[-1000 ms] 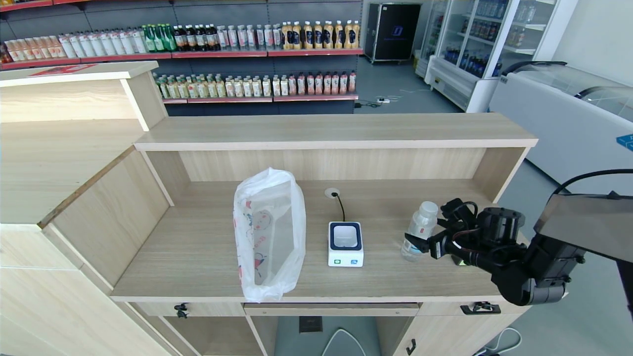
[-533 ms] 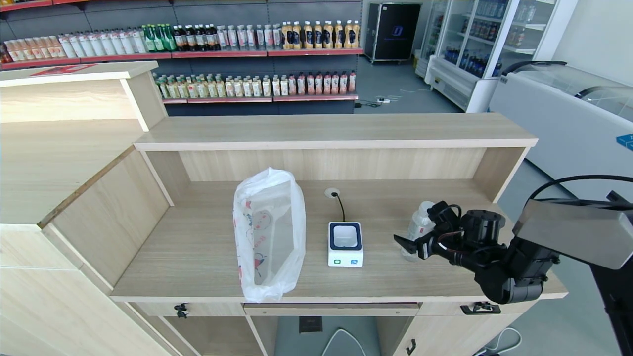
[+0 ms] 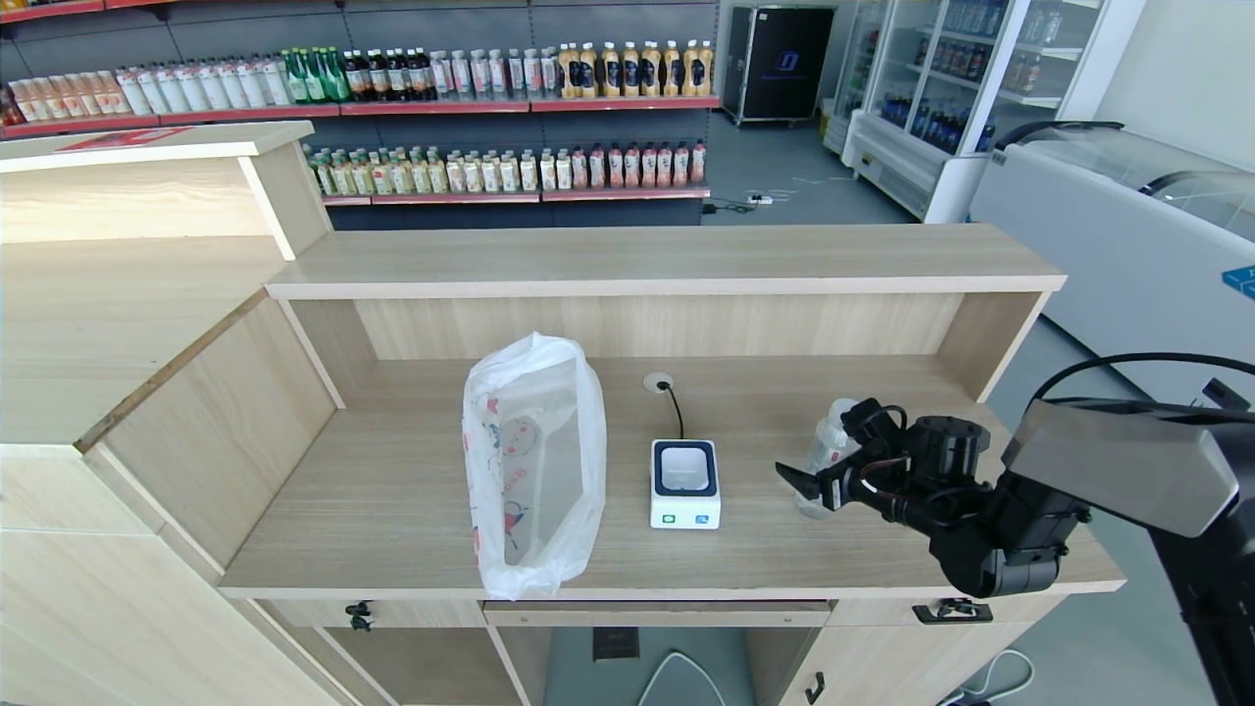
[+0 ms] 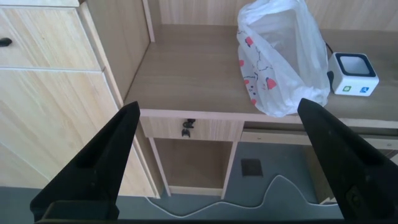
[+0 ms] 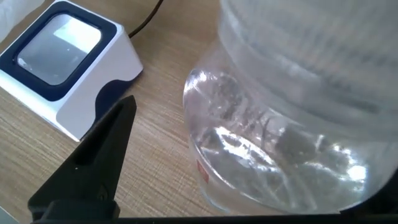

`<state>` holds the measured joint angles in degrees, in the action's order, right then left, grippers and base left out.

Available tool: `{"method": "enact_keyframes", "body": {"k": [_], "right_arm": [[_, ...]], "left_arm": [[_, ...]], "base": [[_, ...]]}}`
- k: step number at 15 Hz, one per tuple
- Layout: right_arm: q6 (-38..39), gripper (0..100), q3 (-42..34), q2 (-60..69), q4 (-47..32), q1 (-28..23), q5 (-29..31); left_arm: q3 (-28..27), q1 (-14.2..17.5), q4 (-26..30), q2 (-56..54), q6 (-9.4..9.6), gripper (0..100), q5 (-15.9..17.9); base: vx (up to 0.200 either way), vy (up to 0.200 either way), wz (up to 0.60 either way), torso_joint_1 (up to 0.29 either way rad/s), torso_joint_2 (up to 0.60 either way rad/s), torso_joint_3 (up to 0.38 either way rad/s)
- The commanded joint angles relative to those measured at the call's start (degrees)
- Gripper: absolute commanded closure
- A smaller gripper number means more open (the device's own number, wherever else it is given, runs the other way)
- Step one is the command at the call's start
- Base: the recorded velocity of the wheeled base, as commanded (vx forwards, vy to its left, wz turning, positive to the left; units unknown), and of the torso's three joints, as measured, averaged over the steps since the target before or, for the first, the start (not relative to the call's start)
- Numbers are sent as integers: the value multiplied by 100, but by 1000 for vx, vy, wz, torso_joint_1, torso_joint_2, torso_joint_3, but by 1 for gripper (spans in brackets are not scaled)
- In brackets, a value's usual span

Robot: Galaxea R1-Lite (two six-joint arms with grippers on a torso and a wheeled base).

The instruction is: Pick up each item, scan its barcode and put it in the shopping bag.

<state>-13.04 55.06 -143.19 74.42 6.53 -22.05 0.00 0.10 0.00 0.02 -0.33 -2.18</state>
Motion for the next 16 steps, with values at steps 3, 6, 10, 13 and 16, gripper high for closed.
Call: {"method": "enact_keyframes", "body": {"k": [3, 6, 10, 13, 16], "right_arm": [[4, 0, 286, -174, 2, 41, -1], [4, 0, 312, -209, 11, 50, -10], [153, 100, 259, -200, 187, 58, -1], [250, 100, 206, -148, 257, 50, -10], [584, 100, 31, 142, 327, 50, 26]], "left_arm": [[0, -1, 0, -2, -2, 0, -2], [0, -1, 0, -2, -2, 0, -2], [0, -1, 0, -2, -11, 0, -2], [0, -1, 0, -2, -2, 0, -2], [0, -1, 0, -2, -2, 0, -2]], "base": [[0, 0, 0, 0, 0, 0], [0, 0, 0, 0, 0, 0], [0, 0, 0, 0, 0, 0], [0, 0, 0, 0, 0, 0], [0, 0, 0, 0, 0, 0]]}}
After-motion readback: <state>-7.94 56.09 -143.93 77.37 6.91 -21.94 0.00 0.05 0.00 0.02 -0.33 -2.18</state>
